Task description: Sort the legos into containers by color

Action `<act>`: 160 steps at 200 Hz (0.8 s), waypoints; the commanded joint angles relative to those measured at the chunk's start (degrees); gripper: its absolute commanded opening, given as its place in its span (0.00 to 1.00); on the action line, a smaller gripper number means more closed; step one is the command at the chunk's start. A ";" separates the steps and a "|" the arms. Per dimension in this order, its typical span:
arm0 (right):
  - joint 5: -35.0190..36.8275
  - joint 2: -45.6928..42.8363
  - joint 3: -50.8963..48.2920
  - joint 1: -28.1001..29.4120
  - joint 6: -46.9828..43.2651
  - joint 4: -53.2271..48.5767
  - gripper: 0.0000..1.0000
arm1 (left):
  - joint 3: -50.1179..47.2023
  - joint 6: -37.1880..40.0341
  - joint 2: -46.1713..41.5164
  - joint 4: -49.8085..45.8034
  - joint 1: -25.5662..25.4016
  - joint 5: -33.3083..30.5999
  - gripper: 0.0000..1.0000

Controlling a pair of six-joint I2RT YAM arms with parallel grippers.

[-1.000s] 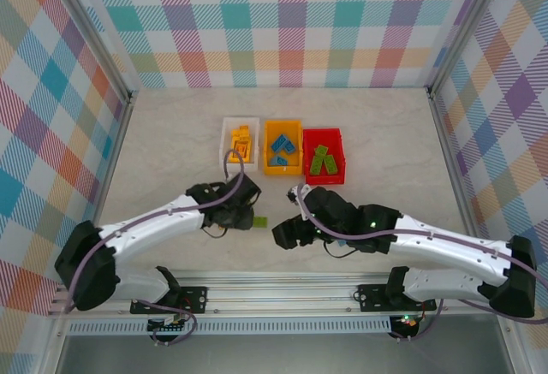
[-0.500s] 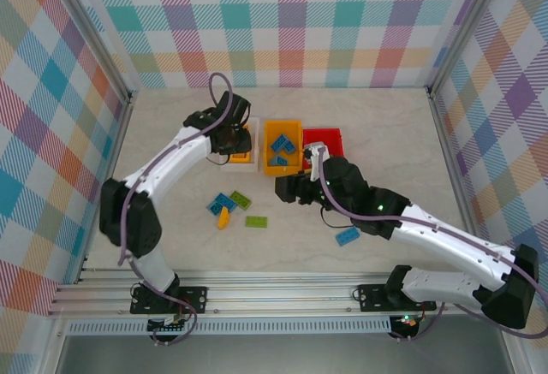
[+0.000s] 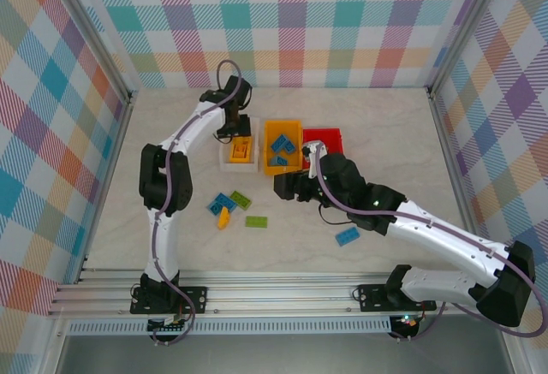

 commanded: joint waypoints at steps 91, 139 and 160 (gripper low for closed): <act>16.81 -3.55 2.69 -5.16 30.96 -42.32 0.82 | -6.04 -2.81 -23.50 2.13 -6.04 7.26 0.57; 3.03 -6.89 -11.81 -14.67 41.54 -41.14 0.83 | -35.36 -8.82 -44.87 19.37 -23.97 8.25 0.60; -4.02 -6.11 -16.89 -19.48 42.48 -33.99 0.84 | -45.93 -13.30 -51.87 25.54 -32.27 5.19 0.60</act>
